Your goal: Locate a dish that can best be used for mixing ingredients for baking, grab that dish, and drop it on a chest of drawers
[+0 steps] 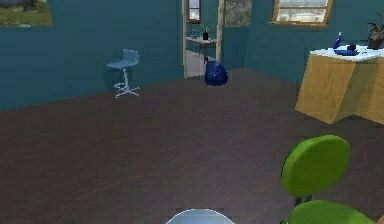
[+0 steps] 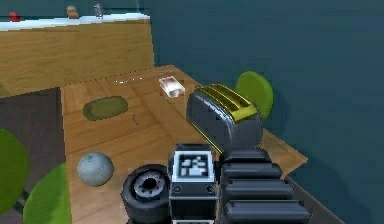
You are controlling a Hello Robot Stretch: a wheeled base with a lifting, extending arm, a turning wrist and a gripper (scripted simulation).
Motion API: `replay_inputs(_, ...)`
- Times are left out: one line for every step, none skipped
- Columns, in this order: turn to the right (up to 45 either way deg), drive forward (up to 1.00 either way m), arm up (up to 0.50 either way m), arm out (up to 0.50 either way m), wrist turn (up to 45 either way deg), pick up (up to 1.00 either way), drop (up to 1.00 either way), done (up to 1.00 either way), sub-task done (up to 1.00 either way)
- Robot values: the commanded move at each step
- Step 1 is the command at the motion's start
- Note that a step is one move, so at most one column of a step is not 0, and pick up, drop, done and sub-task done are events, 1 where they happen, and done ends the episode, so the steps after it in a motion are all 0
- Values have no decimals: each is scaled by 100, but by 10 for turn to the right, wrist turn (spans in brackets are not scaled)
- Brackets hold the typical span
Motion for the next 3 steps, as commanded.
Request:
replay_inputs(-450, 0, 0, 0, 0, 0, 0, 0, 0)
replay_inputs(-180, 0, 0, 0, 0, 0, 0, 0, 0)
replay_inputs(0, 55, 0, 0, 0, 0, 0, 0, 0)
